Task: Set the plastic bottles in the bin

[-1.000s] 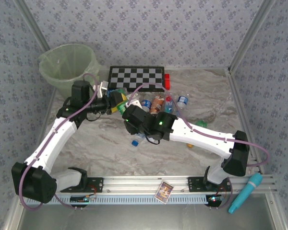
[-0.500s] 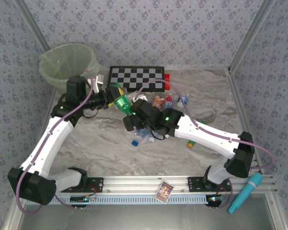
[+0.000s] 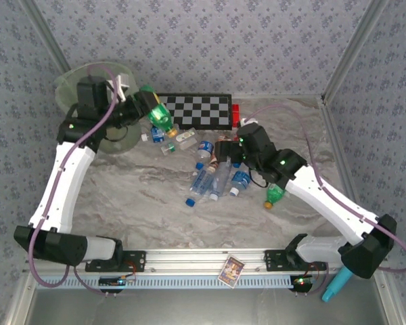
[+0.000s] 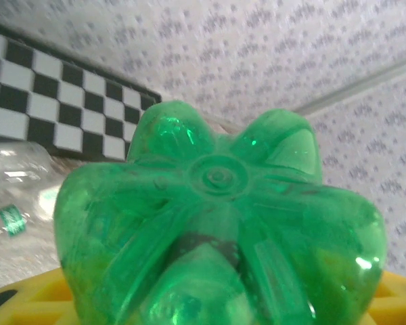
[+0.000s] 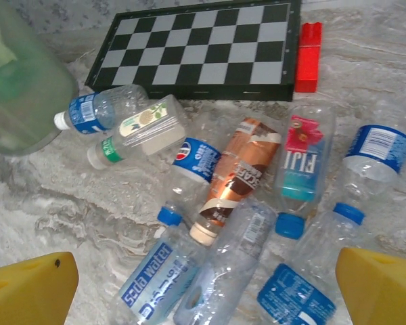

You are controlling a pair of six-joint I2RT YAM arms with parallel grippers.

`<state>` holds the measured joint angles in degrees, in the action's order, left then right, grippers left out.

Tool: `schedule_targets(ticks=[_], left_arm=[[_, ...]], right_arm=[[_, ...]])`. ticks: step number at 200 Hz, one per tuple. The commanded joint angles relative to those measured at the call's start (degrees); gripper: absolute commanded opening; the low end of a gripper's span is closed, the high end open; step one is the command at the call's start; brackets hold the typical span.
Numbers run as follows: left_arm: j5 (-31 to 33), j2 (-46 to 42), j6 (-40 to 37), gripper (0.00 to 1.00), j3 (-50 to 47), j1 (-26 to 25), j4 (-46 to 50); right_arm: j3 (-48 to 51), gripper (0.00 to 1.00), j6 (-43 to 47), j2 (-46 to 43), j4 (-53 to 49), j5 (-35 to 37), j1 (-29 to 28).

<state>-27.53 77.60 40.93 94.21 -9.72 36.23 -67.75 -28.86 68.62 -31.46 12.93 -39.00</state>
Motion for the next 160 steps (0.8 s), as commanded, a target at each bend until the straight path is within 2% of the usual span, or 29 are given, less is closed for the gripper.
schedule_targets(ticks=[1,51,85,104,138,160], left_arm=[[3.1,1.8,-2.1,0.57,6.3,3.4,4.1],[5.7,7.1,-1.4,0.57,16.5,13.7,5.6],[9.6,11.4,1.0,0.57,21.3,20.0,3.8],[12.5,15.1,0.0,0.57,25.8,21.7,5.1],[21.1,22.5,-6.9,0.57,35.8,21.9,11.5],[22.7,25.8,-9.7,0.56,37.8,21.9,12.6]], right_arm=[[2.0,1.0,1.3,-1.9,0.6,-2.8,3.5],[3.6,1.0,2.7,-4.1,0.6,-6.2,10.7],[3.9,1.0,3.3,-4.9,0.5,-7.7,13.4],[4.3,1.0,3.3,-5.2,0.4,-7.9,14.1],[4.8,1.0,3.1,-5.8,0.2,-7.8,14.8],[5.0,1.0,3.0,-5.9,-0.4,-7.4,15.2]])
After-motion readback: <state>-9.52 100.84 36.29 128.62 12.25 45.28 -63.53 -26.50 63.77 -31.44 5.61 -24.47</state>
